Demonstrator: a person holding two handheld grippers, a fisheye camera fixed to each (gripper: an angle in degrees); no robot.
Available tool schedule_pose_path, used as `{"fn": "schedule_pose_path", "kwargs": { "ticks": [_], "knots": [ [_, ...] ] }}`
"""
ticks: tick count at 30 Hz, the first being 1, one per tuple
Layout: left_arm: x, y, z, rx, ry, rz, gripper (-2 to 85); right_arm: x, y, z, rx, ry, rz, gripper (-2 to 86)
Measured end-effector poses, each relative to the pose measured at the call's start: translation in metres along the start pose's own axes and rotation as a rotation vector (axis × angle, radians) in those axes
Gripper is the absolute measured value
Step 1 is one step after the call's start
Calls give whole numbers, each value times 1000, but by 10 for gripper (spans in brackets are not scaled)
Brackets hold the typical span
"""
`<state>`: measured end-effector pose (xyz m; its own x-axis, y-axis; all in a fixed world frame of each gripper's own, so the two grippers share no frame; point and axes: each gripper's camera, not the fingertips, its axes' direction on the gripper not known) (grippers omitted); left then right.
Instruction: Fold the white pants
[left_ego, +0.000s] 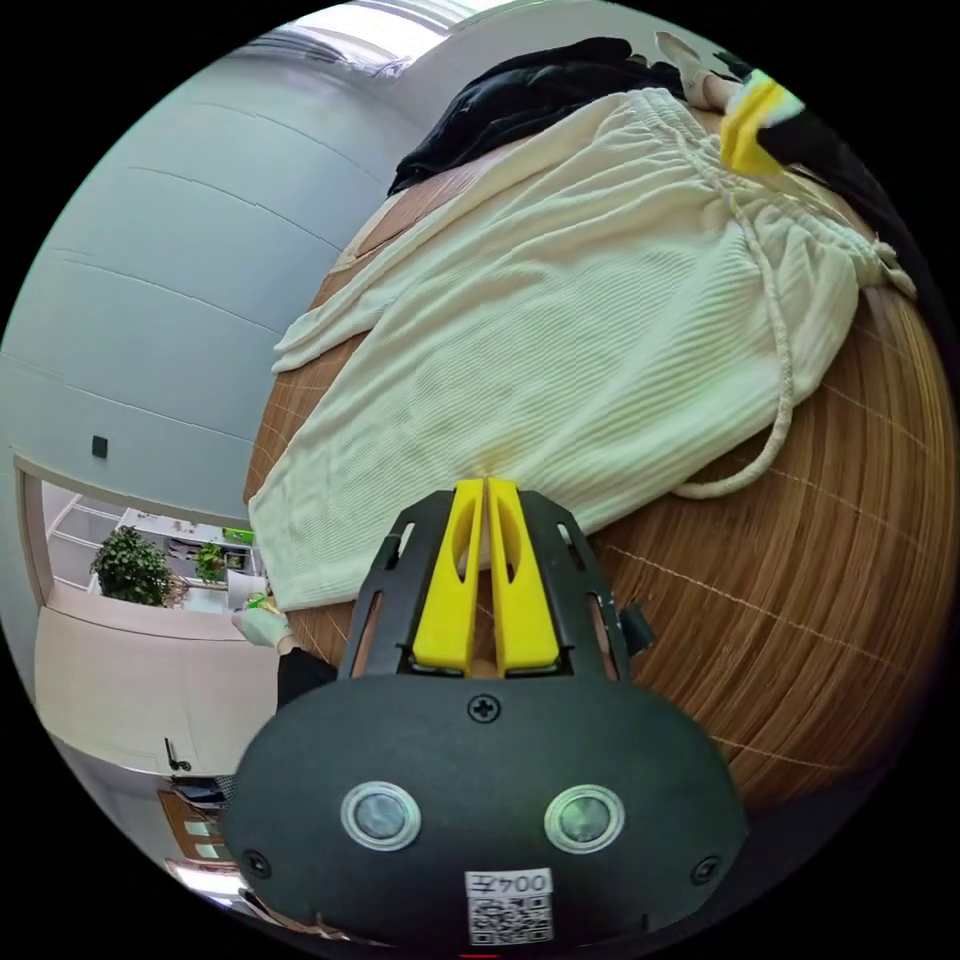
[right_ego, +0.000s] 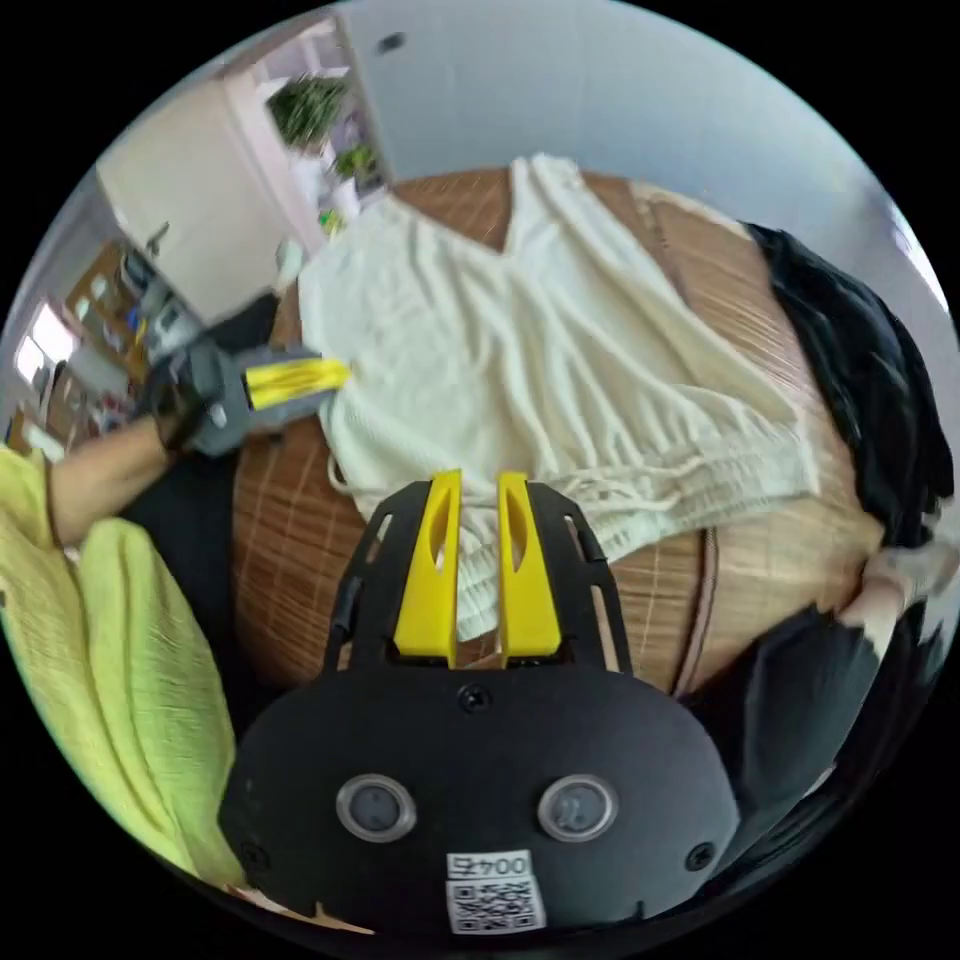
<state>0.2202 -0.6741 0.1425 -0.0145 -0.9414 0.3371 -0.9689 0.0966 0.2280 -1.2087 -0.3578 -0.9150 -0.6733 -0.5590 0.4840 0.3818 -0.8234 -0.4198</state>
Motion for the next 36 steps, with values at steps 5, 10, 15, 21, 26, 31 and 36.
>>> {"fn": "schedule_pose_path", "kwargs": {
  "ticks": [5, 10, 15, 21, 26, 31, 36],
  "knots": [
    [-30, 19, 6, 3, 149, -119, 5, 19, 35, -75, 56, 11, 310, 133],
    [-64, 44, 17, 26, 316, -222, 5, 7, 32, -41, -175, 61, 327, 134],
    [-91, 70, 28, 34, 460, -346, 6, 10, 6, -23, -295, 118, 292, 112],
    [-90, 82, 24, 35, 440, -314, 6, 61, 12, -28, -321, -189, 441, 50],
    [-72, 82, 14, 30, 332, -217, 6, 77, 7, -80, -167, -424, 482, 47],
    [-61, 88, 8, 35, 282, -179, 7, 60, -54, -102, -45, -603, 417, 58],
    [-59, 93, 5, 36, 283, -178, 7, 22, -108, -106, -11, -616, 286, 65]
  ]
}}
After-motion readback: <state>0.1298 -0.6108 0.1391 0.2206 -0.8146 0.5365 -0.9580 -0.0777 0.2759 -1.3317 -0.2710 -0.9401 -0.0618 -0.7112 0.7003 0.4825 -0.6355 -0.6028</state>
